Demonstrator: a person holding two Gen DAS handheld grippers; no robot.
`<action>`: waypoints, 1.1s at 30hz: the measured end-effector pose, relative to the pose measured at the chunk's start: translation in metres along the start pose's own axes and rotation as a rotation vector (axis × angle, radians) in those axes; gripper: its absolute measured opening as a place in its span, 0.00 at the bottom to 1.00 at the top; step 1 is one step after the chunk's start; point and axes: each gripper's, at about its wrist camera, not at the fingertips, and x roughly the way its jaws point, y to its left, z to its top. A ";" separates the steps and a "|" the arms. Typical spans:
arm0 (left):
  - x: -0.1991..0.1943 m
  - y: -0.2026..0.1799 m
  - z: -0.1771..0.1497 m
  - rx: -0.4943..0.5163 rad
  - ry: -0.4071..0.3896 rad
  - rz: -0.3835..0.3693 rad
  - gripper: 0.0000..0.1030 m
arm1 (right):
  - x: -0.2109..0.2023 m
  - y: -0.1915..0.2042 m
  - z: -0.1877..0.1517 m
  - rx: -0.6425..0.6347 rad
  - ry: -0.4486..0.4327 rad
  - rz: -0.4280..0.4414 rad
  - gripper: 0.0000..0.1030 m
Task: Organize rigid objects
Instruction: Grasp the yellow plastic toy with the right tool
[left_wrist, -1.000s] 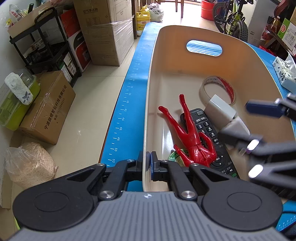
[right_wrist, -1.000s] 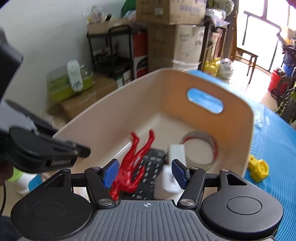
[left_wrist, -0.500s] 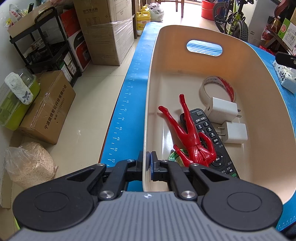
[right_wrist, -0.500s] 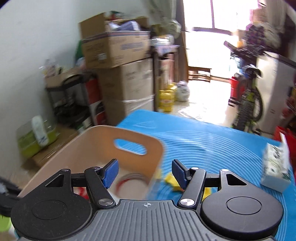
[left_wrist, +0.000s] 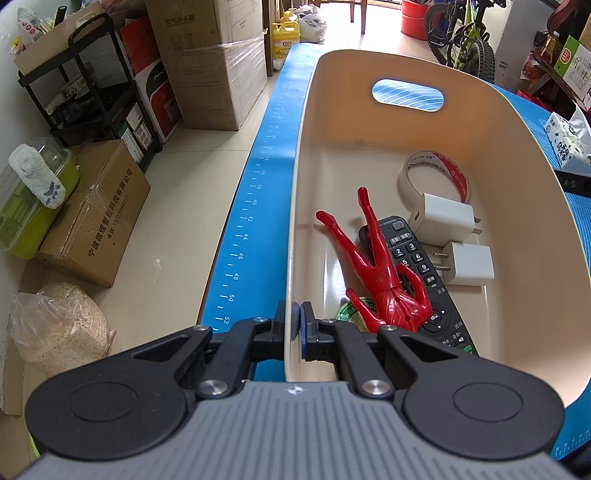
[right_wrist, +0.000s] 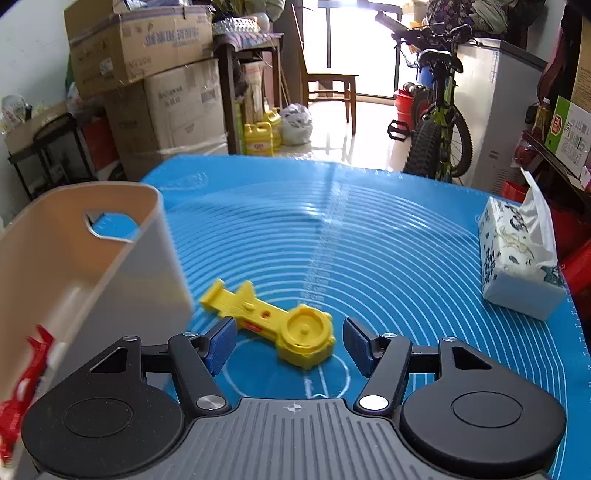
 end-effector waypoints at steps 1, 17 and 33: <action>0.000 0.000 0.000 0.001 0.000 0.000 0.07 | 0.004 -0.002 -0.003 0.002 0.002 -0.003 0.68; 0.000 0.000 -0.001 0.010 0.000 0.008 0.07 | 0.037 0.014 -0.018 -0.185 -0.033 0.011 0.57; -0.001 0.002 -0.001 -0.005 0.003 0.001 0.07 | -0.012 0.018 -0.022 -0.270 -0.035 -0.062 0.48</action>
